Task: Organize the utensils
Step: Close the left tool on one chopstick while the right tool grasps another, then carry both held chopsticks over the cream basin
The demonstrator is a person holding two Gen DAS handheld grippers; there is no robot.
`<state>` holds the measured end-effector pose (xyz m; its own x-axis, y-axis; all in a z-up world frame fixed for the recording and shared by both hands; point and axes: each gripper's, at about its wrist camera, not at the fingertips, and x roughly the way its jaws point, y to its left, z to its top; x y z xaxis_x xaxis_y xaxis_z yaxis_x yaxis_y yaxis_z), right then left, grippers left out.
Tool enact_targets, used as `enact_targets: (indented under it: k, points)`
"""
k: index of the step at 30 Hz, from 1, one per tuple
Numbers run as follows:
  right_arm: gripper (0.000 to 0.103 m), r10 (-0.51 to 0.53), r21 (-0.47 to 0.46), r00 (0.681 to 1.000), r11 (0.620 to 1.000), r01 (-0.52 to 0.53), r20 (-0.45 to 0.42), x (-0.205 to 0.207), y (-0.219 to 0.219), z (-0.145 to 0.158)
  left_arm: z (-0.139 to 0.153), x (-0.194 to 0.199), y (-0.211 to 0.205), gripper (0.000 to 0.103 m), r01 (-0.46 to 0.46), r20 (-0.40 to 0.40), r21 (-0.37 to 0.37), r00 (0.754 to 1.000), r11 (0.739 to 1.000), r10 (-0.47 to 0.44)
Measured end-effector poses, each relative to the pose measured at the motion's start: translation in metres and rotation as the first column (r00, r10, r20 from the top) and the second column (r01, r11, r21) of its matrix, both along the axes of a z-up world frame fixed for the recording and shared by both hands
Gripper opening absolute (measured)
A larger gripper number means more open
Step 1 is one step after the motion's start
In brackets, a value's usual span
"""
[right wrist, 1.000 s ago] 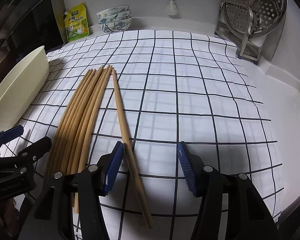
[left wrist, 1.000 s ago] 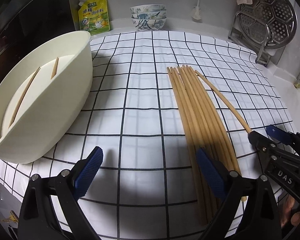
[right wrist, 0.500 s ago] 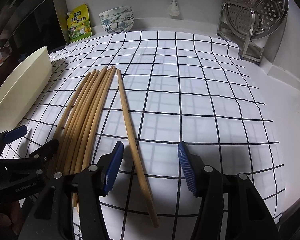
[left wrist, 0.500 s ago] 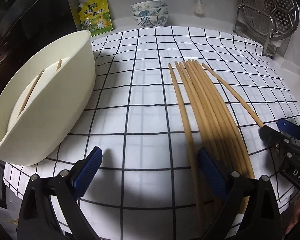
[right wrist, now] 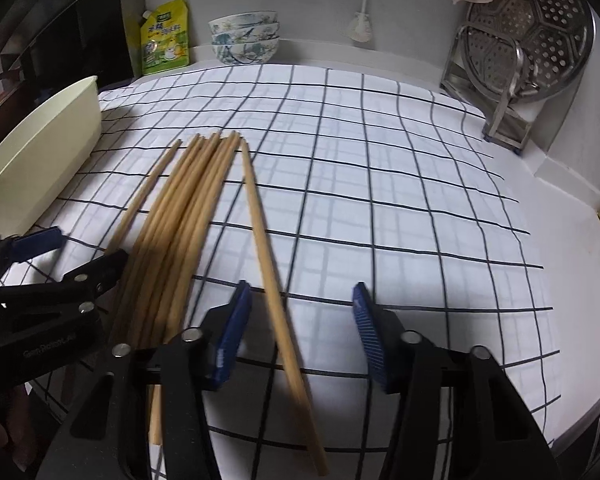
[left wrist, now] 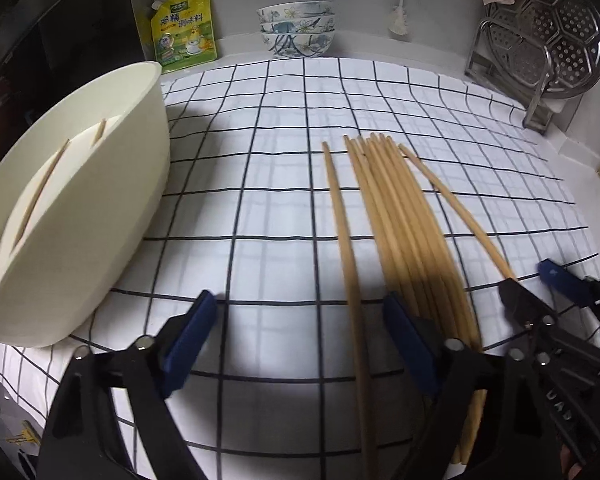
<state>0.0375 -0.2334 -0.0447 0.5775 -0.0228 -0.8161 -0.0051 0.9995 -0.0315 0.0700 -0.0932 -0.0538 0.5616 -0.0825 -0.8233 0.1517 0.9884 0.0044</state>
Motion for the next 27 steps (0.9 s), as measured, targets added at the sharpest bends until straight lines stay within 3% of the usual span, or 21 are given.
enact_targets:
  k: [1, 4, 5, 8, 17, 27]
  points:
    - [0.031, 0.013, 0.01, 1.0, 1.0, -0.013, -0.001, 0.0, 0.002, 0.0, 0.001, -0.001, -0.001, 0.069, 0.009, 0.004, -0.006, 1.0, 1.0, -0.008]
    - [0.014, 0.052, 0.003, 0.999, 0.999, -0.052, 0.0, -0.003, 0.011, 0.0, 0.003, -0.004, -0.006, 0.043, 0.033, 0.012, -0.012, 0.999, 0.999, -0.033]
    - [0.009, 0.058, -0.001, 0.998, 0.998, -0.058, 0.0, -0.003, 0.013, 0.001, 0.004, -0.006, -0.006, 0.03, 0.041, 0.012, -0.015, 0.999, 0.999, -0.04]
    - [0.007, 0.058, 0.011, 0.998, 0.998, -0.058, 0.0, -0.004, 0.013, 0.001, 0.005, -0.007, -0.009, 0.008, 0.066, -0.001, -0.029, 0.998, 0.997, -0.066]
    - [0.007, -0.001, 0.14, 1.0, 0.99, 0.001, 0.001, -0.011, 0.0, 0.007, 0.012, -0.013, 0.001, 0.008, 0.088, -0.035, -0.084, 0.995, 0.993, -0.091]
    - [0.007, 0.004, 0.191, 0.995, 0.981, -0.023, 0.102, -0.011, 0.022, 0.06, 0.07, -0.016, 0.033, 0.007, 0.102, 0.056, -0.161, 0.994, 0.982, -0.094]
